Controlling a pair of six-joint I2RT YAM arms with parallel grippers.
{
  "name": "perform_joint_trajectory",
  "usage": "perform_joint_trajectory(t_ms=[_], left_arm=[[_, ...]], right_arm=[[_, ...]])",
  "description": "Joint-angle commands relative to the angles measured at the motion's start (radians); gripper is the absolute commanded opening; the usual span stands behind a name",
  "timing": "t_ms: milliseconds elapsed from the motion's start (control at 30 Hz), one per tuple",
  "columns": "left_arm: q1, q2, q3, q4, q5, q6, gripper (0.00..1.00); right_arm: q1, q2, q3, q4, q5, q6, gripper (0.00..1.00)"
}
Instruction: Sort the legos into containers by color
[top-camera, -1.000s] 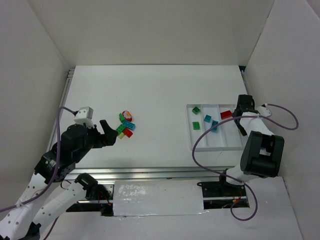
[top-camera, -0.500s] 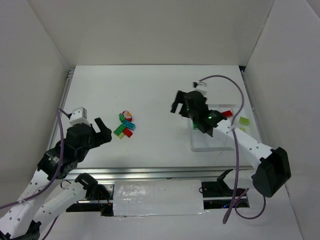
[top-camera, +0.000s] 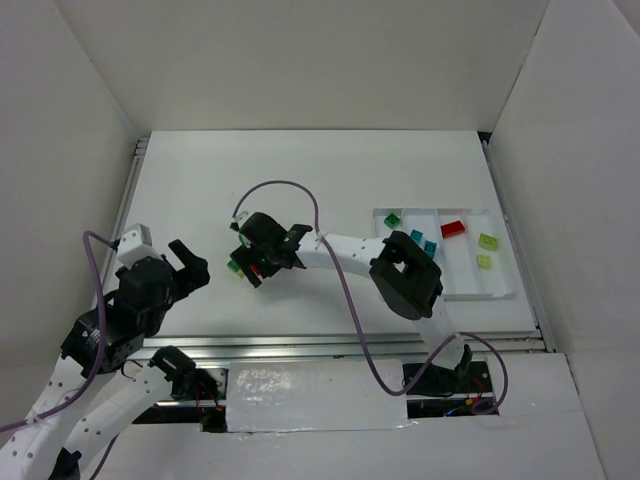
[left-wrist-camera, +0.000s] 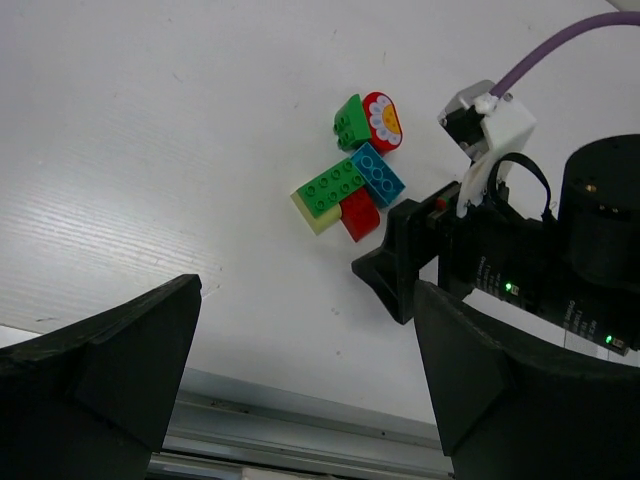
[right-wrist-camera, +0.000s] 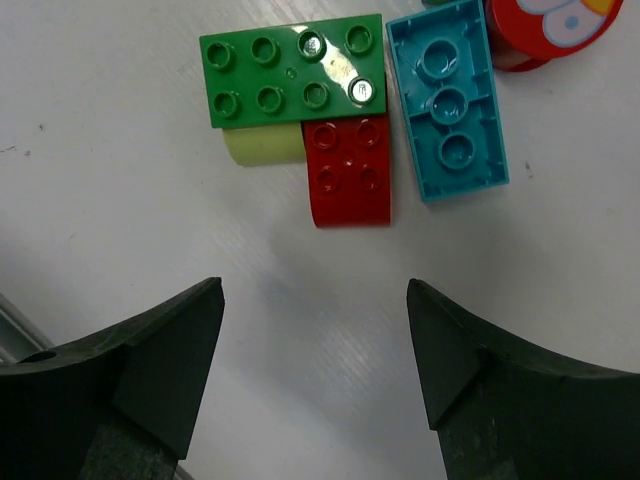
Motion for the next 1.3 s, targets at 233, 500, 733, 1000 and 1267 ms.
perform_joint_trajectory(t_ms=[233, 500, 733, 1000, 1267], left_arm=[[-0.008, 0.037, 0.006, 0.075, 0.047, 0.05, 1.0], [-0.008, 0.02, 0.0, 0.089, 0.059, 0.062, 1.0], [-0.008, 0.015, -0.001, 0.091, 0.065, 0.065, 1.0], [-0.008, 0.002, -0.003, 0.092, 0.064, 0.067, 1.0], [-0.008, -0.003, -0.003, 0.089, 0.059, 0.061, 1.0]], right_arm=[[-0.024, 0.128, 0.197, -0.066, -0.008, -0.101, 0.69], [-0.025, 0.168, 0.214, -0.057, 0.0, -0.1, 0.62], [-0.024, 0.205, 0.252, -0.069, -0.005, -0.1, 0.57], [-0.022, 0.226, 0.269, -0.078, -0.028, -0.115, 0.34], [-0.004, -0.005, 0.02, 0.046, -0.034, -0.083, 0.0]])
